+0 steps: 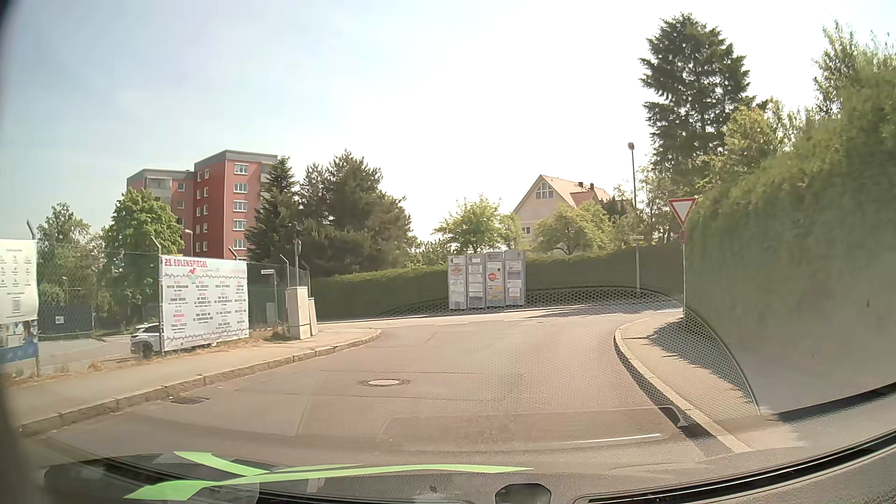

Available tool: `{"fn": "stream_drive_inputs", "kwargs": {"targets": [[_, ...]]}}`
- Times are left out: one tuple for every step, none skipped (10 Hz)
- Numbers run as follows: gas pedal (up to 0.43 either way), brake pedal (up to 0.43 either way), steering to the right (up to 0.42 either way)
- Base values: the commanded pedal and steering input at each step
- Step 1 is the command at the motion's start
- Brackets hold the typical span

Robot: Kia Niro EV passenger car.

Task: Follow the waypoints while adhering to traffic rules and regulations

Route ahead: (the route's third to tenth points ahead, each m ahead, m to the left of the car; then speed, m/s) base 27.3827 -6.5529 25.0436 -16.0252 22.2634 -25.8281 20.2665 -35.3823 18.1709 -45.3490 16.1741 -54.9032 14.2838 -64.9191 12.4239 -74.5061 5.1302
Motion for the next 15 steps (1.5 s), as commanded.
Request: {"fn": "stream_drive_inputs", "kwargs": {"targets": [[0.000, 0.000, 0.065], [0.000, 0.000, 0.065], [0.000, 0.006, 0.065], [0.000, 0.024, 0.065], [0.000, 0.043, 0.065], [0.000, 0.049, 0.064], [0.000, 0.098, 0.064], [0.000, 0.152, 0.064], [0.000, 0.165, 0.064], [0.000, 0.165, 0.064], [0.000, 0.177, 0.064], [0.000, 0.177, 0.064], [0.000, 0.189, 0.064], [0.000, 0.201, 0.064], [0.000, 0.201, 0.064]]}}
